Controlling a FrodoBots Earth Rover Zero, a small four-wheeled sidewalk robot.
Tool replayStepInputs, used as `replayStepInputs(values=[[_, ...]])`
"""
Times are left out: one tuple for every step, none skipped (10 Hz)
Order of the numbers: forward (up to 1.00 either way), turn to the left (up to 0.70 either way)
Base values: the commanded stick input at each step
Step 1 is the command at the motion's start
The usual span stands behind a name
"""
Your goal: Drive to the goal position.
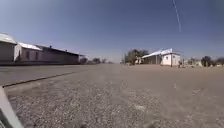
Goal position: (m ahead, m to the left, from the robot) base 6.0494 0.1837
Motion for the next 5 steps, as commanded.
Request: replayStepInputs(values=[[0.7, 0.0], [0.7, 0.0], [0.7, 0.0], [0.7, 0.0], [0.7, 0.0]])
